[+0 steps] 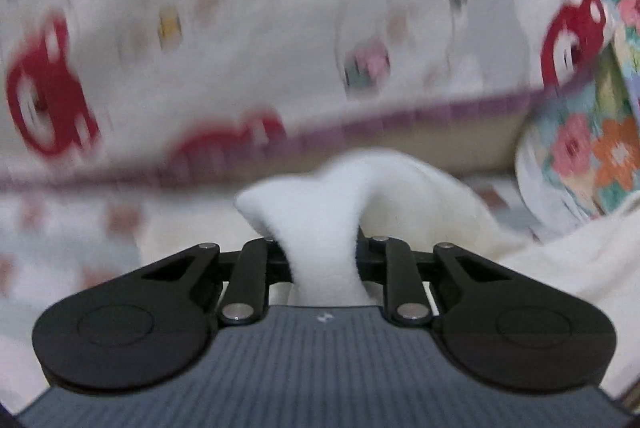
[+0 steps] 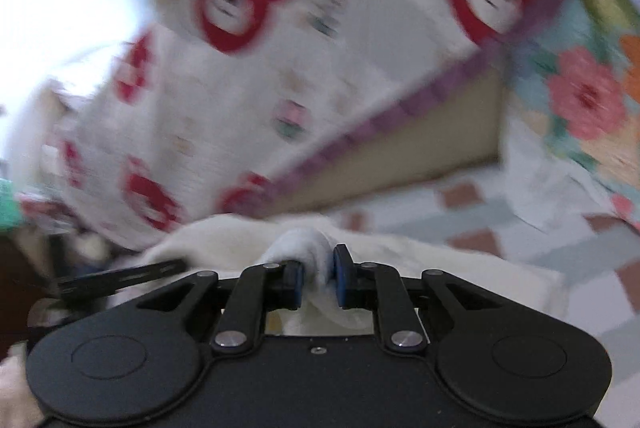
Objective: Fold clothes
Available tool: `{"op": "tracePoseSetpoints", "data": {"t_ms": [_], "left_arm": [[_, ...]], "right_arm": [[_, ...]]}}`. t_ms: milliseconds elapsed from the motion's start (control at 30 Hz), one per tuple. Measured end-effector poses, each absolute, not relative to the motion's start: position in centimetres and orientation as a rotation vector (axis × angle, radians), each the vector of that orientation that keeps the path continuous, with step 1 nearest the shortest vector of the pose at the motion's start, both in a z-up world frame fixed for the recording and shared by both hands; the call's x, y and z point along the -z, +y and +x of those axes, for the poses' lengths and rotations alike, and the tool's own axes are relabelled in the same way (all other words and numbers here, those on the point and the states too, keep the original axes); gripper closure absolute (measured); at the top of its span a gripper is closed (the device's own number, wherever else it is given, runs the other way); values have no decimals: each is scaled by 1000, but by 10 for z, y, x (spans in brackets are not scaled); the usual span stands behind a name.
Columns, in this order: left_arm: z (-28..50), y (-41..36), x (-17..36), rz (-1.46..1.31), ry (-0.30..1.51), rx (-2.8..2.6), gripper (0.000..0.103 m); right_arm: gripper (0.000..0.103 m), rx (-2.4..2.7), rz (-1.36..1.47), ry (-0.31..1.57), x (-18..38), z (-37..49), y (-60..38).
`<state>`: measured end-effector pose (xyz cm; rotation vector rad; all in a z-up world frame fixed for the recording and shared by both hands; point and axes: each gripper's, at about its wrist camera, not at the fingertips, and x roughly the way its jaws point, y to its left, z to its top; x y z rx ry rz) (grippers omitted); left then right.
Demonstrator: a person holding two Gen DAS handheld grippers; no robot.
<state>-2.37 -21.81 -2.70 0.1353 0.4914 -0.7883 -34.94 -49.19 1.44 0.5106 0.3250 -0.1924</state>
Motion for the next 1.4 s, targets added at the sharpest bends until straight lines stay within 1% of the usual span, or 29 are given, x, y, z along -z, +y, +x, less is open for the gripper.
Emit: {"op": "tracePoseSetpoints", "data": {"t_ms": [133, 167, 200, 233, 267, 300, 367, 500, 600, 700, 833, 933, 1033, 1133, 1333, 1400], "left_arm": [[-5, -212, -27, 148, 352, 718, 85], [0, -210, -40, 151, 318, 700, 80], [11, -214, -38, 161, 343, 681, 73], [22, -219, -36, 171, 371, 662, 48], [17, -212, -31, 164, 401, 682, 44], [11, -205, -26, 156, 432, 704, 46], [-2, -191, -16, 140, 492, 746, 44], [-27, -162, 5, 107, 614, 831, 44], [-46, -140, 20, 81, 706, 893, 44], [-64, -119, 35, 55, 798, 955, 44], [-110, -101, 16, -23, 722, 1078, 40], [-135, -97, 16, -3, 670, 1128, 40], [-136, -98, 26, 4, 705, 1173, 40], [-133, -97, 34, -17, 734, 1217, 40], [-138, -102, 39, -17, 697, 1239, 38], [-146, -105, 40, 11, 676, 1250, 34]], "right_arm": [[85, -102, 482, 299, -57, -352, -457], [85, -174, 470, 304, -65, -351, -448], [85, -210, 458, 333, -66, -346, -441], [85, -239, 446, 364, -66, -340, -434], [85, -235, 440, 404, -61, -331, -430], [84, -221, 438, 451, -52, -319, -428], [84, -173, 457, 544, -28, -299, -428], [84, -86, 565, 733, 17, -266, -430], [84, -95, 665, 759, 28, -257, -434], [84, -154, 680, 747, 17, -247, -418], [84, -232, 698, 731, 3, -234, -398], [84, -291, 712, 718, -8, -225, -382], [84, -270, 641, 711, -16, -210, -375], [85, -221, 667, 704, -10, -200, -381], [85, -185, 730, 703, 3, -194, -386], [85, -191, 747, 712, 7, -194, -383]]}}
